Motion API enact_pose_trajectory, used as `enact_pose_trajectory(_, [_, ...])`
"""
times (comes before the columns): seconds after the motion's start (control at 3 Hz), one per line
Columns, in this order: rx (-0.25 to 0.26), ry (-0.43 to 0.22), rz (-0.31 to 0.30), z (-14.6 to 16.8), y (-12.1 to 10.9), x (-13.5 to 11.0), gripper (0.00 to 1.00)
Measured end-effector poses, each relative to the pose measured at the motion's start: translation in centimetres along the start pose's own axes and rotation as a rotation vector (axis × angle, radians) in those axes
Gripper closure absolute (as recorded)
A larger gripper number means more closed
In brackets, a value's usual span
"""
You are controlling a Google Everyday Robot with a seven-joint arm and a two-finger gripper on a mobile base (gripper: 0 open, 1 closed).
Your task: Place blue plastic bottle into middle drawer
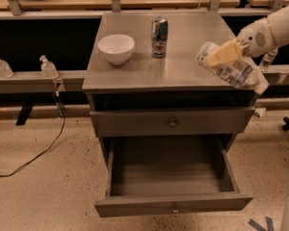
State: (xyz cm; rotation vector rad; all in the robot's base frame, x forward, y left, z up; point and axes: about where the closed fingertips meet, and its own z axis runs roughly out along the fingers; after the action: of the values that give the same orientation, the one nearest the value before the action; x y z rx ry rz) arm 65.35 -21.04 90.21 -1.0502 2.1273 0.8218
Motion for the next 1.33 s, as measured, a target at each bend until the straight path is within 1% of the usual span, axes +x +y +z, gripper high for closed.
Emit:
enact_pose_trajectory(0.33, [-0.164,-0.104,-0.184,5.0,2.7,1.1,1.0])
enact_pose_trajectory(0.67, [-0.157,-0.105,-0.219,5.2,2.6,0.6,1.0])
enact_pose_trajectory(1.0, [-0.157,-0.105,-0.219,5.2,2.6,0.6,1.0])
enact_pose_trajectory(1.33, [-0.187,-0.099,-0.311,6.1,4.7,1.0,1.0])
